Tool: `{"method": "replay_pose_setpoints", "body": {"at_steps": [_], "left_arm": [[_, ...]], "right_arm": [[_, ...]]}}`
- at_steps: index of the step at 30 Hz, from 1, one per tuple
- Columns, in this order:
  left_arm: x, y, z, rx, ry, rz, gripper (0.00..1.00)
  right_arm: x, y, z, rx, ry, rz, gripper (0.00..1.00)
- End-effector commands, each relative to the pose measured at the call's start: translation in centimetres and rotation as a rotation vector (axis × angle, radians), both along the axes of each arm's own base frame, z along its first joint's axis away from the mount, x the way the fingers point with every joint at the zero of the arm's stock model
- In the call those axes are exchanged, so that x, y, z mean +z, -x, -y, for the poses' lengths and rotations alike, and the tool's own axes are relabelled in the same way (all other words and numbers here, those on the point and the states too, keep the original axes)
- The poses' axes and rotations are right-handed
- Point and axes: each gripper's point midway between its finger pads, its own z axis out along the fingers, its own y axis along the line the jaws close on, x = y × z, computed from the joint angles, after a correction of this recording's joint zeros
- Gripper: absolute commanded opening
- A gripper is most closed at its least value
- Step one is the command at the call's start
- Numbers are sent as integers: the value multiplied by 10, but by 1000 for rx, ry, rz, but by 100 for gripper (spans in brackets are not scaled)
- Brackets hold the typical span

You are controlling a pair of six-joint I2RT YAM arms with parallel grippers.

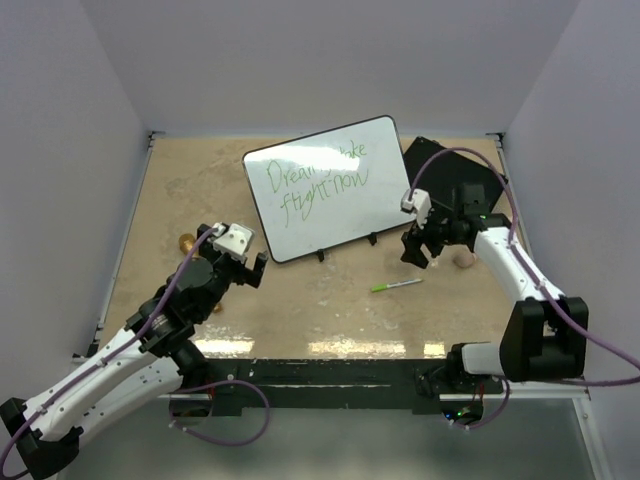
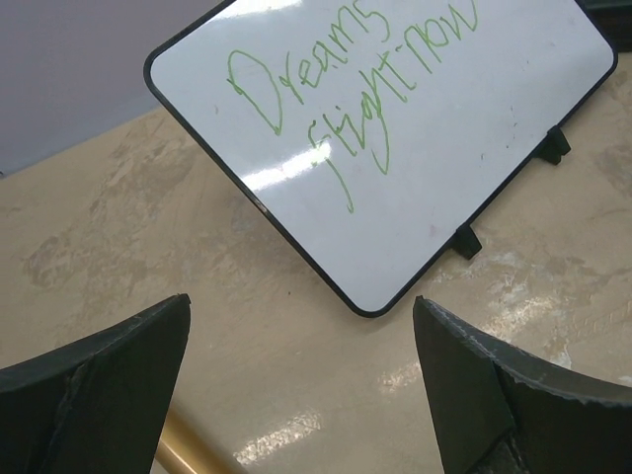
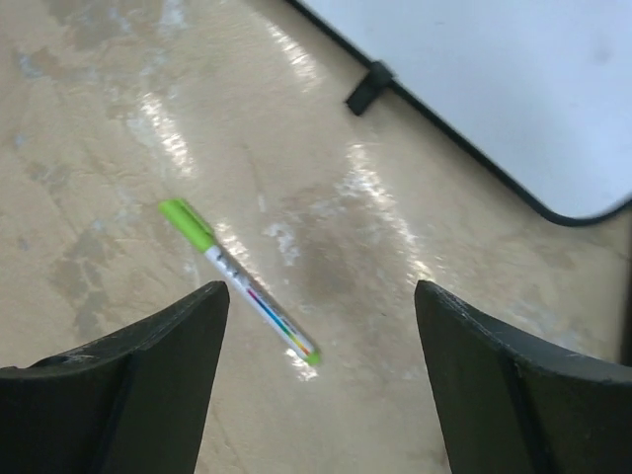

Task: Write a sentence on the whiteboard
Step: Reset both arms

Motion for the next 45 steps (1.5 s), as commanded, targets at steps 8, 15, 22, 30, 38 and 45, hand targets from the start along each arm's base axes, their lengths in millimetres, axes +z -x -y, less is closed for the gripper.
{"method": "replay_pose_setpoints", "body": {"at_steps": [8,15,22,30,38,45], "left_arm": [[-6,-8,2,-4,-21,-9,99],[-8,-10,1,0,-25,-16,99],[-1,-7,2,-7,6,-15,99],[28,-32,-22,44,272,-11,100],[50,-56,-44,25,445,-59,100],[51,-57,-45,23,416,-56,100]], "right_arm": [[69,-29,31,-199,-52,291,82],[74,-26,30,-191,-67,304,82],[87,-26,30,-207,-84,335,82],[162,-43,52,-540,-251,505,99],[225,-49,102,-988,-406,630,99],[233,-49,107,-1009,-423,676,98]]}}
